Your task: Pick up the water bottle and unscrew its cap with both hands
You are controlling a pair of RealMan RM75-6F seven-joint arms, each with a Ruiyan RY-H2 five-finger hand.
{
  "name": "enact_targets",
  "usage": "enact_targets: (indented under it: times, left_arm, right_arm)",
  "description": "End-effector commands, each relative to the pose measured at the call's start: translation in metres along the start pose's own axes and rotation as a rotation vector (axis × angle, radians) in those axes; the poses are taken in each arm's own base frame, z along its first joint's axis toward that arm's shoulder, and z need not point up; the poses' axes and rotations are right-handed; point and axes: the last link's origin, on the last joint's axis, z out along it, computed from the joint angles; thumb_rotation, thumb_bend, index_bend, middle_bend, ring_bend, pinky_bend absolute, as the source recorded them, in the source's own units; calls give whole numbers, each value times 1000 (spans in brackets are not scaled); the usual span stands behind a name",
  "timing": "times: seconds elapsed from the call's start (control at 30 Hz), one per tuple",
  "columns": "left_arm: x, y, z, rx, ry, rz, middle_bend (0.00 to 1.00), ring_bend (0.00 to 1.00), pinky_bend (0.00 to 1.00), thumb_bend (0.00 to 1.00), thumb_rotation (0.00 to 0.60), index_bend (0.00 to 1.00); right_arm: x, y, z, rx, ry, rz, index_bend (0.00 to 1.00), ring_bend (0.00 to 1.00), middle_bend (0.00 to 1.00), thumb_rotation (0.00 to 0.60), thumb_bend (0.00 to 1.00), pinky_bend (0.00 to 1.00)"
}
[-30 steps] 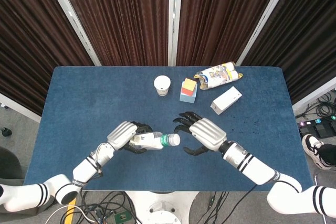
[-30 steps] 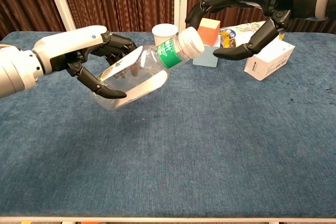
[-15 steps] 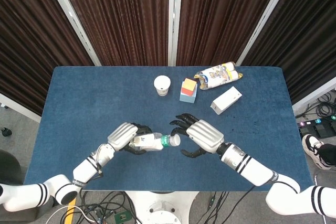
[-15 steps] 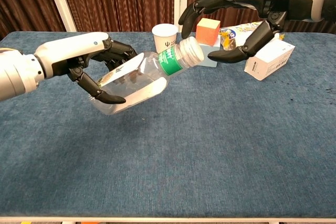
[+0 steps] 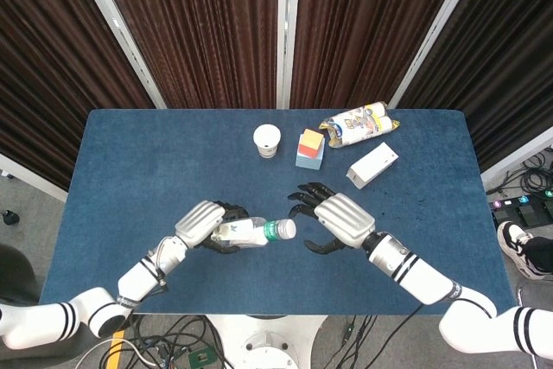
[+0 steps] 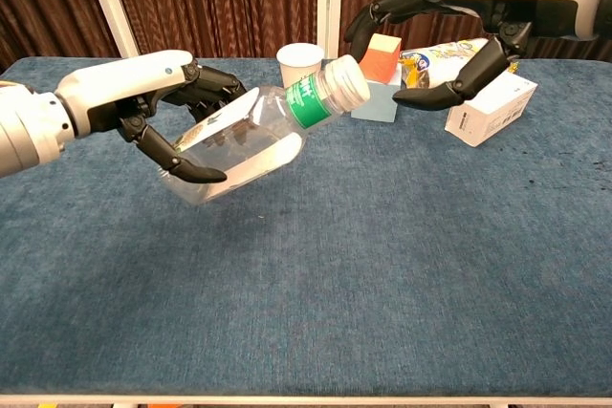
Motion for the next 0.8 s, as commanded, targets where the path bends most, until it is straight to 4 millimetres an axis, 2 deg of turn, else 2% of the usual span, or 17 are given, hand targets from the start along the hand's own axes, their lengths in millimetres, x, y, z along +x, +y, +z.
enact_targets:
  times: [0.03, 0.8]
  left_arm:
    - [-1, -1, 0, 4, -4, 1, 577, 438, 421, 336, 600, 562]
    - [-3, -2, 2, 13, -17, 5, 576, 438, 420, 336, 600, 562]
  right_arm:
    - [0, 0, -2, 1, 0, -1, 285, 0, 123, 519, 281, 0]
    - [-1, -7, -1, 30, -7, -1, 285, 0, 123, 519, 282, 0]
